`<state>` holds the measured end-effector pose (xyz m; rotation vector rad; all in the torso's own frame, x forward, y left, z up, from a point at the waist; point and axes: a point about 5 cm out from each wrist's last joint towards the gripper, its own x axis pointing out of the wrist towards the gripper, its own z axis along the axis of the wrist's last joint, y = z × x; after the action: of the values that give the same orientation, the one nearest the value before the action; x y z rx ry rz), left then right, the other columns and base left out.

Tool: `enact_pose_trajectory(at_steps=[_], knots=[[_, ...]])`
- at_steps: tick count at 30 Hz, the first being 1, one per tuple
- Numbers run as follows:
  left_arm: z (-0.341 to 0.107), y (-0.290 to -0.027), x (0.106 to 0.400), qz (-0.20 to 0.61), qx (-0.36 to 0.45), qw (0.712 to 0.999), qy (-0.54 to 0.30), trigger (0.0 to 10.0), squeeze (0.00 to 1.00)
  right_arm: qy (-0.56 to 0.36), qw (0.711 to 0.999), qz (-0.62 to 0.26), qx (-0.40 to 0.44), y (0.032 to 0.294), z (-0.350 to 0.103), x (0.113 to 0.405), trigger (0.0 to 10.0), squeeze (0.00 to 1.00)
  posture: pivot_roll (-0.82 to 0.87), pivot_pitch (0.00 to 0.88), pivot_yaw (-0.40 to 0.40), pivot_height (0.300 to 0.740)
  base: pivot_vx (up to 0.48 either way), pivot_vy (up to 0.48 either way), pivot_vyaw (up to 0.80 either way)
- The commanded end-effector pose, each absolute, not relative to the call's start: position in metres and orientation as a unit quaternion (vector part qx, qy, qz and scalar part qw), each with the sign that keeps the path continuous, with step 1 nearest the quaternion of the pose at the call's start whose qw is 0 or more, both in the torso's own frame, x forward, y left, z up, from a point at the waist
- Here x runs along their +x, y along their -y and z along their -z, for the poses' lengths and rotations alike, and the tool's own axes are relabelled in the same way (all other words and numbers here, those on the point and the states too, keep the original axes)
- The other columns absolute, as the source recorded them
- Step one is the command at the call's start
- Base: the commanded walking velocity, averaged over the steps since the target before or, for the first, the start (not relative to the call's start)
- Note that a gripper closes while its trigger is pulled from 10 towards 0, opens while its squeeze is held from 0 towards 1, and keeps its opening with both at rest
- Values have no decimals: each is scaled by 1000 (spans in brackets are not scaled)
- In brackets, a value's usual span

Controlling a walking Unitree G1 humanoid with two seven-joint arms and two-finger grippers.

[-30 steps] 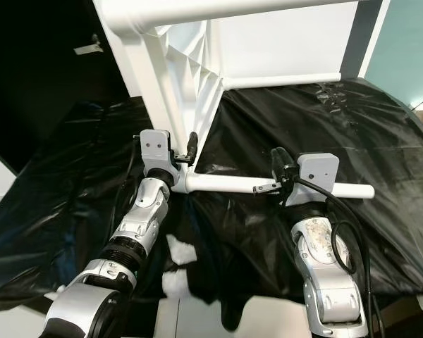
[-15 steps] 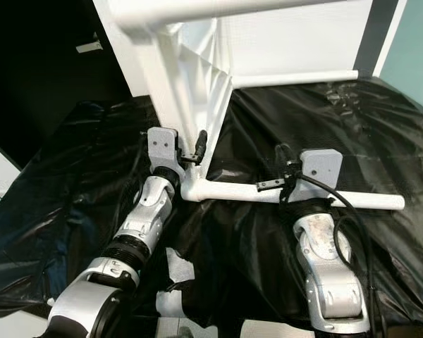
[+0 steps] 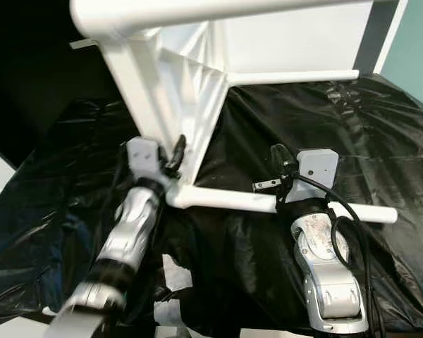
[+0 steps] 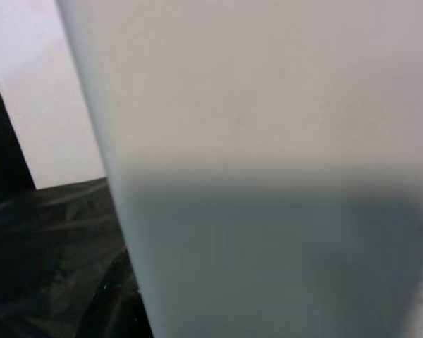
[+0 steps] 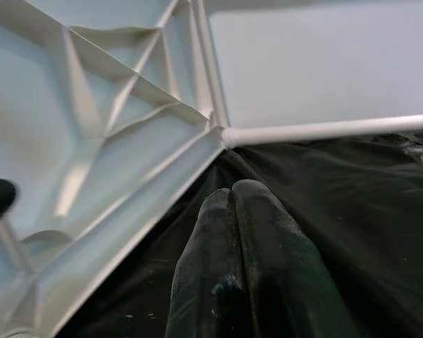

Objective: Building children table

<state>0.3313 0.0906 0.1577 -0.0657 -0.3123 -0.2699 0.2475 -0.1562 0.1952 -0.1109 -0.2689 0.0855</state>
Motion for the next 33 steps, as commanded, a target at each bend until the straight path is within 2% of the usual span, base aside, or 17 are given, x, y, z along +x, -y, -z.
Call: enact_pose_trajectory(at_steps=[1,5,12,20,21,22,23,28,29,30,33], knots=[[-148,-105,320,128,-23,980,149,0,0,127,990,-47,-48,155,-193,247,10000,0,86,0,97,740,0,0,0],[-160,-135,288,123,9,976,182,0,0,122,990,-53,-49,155,-191,247,10000,0,122,0,88,740,0,0,0],[-160,-151,250,83,38,982,166,0,0,117,990,-57,-51,156,-189,247,10000,0,142,0,90,740,0,0,0],[-148,-169,231,18,47,990,133,0,0,111,991,-49,-58,160,-187,250,10000,0,157,0,82,740,0,0,0],[-145,-169,230,14,47,991,127,1176,0,109,991,-48,-61,161,-186,251,10000,0,160,0,79,740,0,0,0],[-144,-168,230,13,46,991,123,1176,0,108,991,-48,-63,161,-186,251,10000,0,160,0,78,740,0,0,0],[-143,-165,232,14,44,992,120,10000,0,106,991,-47,-65,161,-185,252,10000,0,161,0,77,740,0,0,0],[-142,-161,236,15,37,993,115,10000,0,103,991,-45,-69,161,-184,253,10000,0,154,0,78,740,0,0,0],[-142,-159,237,16,33,993,116,10000,843,102,991,-44,-70,161,-183,253,10000,0,149,0,80,740,0,0,0],[-143,-156,239,21,26,992,119,10000,1000,99,992,-42,-71,162,-182,252,10000,0,143,0,83,740,0,0,0],[-144,-153,239,27,20,992,123,10000,1000,97,992,-39,-71,163,-181,251,10000,0,140,0,85,740,0,0,0]])
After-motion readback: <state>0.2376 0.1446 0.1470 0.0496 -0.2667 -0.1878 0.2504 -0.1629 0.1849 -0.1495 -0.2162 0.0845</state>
